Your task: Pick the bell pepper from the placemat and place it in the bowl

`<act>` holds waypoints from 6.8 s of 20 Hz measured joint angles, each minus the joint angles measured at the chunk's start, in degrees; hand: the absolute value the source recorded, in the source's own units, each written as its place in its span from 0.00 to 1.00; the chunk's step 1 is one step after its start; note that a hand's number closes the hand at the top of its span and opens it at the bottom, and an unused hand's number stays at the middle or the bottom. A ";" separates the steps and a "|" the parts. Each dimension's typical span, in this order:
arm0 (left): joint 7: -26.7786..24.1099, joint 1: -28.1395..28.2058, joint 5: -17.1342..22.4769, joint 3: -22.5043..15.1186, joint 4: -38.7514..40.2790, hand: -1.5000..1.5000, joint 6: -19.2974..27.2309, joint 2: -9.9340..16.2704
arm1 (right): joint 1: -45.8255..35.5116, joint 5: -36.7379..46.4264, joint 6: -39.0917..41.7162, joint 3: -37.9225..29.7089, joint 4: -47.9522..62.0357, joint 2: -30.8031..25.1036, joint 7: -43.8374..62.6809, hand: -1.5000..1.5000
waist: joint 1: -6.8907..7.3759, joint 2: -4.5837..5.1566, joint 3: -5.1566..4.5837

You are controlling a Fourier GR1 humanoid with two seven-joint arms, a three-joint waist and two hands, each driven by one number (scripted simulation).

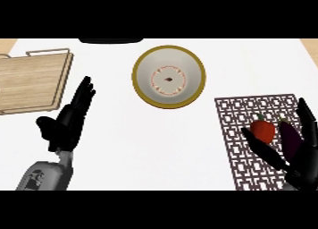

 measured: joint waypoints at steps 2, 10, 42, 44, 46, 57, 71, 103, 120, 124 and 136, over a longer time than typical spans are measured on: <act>-0.32 0.39 -0.15 -0.08 -0.19 0.50 -0.11 -0.22 | 0.89 5.58 -1.50 0.49 -2.89 -1.65 7.25 0.00 | 0.14 0.02 -0.08; 0.75 0.90 -1.74 -1.00 -2.46 0.50 0.83 -1.12 | -2.05 20.99 8.96 -2.09 -11.45 -6.59 38.27 0.00 | 0.60 0.09 -0.14; 0.12 1.33 -4.92 3.70 -1.18 0.50 -4.19 -4.39 | 0.69 15.98 31.63 -9.53 -14.78 5.07 46.38 0.00 | 0.69 0.22 0.12; 0.84 1.19 -4.84 4.26 -1.88 0.50 -4.78 -4.24 | 0.04 15.96 31.15 -9.71 -12.48 6.80 44.47 0.00 | 0.76 0.22 0.11; 0.46 1.55 -5.81 3.56 -1.88 0.50 -4.36 -5.31 | -0.18 15.23 31.68 -10.72 -11.88 7.54 43.78 0.00 | 0.75 0.21 0.11; 3.07 2.27 -6.90 4.74 -5.23 0.50 -5.66 -6.24 | 0.22 12.83 31.05 -13.74 -4.77 12.98 34.82 0.00 | 0.79 0.21 0.11; 0.57 1.87 -7.78 5.93 -2.06 0.50 -6.53 -7.52 | -4.37 18.29 31.40 -17.07 9.03 11.10 32.25 0.00 | 0.81 -0.06 -0.39; 2.55 -2.53 -9.02 2.05 -1.51 0.50 -9.39 -9.89 | -38.25 27.44 11.07 14.71 22.12 20.83 39.24 1.00 | 9.44 0.91 -0.07; 1.32 -3.90 -9.59 2.79 1.69 0.50 -8.75 -10.18 | -81.07 39.51 14.83 19.11 44.42 20.74 67.57 1.00 | 8.46 0.60 -0.32; 1.41 -3.41 -9.50 2.91 1.31 0.50 -8.67 -10.17 | -87.12 39.49 15.62 17.82 50.41 20.68 69.70 1.00 | 8.10 0.72 -0.28; 0.94 -2.65 -9.14 4.28 0.45 0.50 -8.46 -9.40 | -93.97 37.37 18.30 17.07 68.35 20.80 71.05 1.00 | 5.85 0.92 -0.16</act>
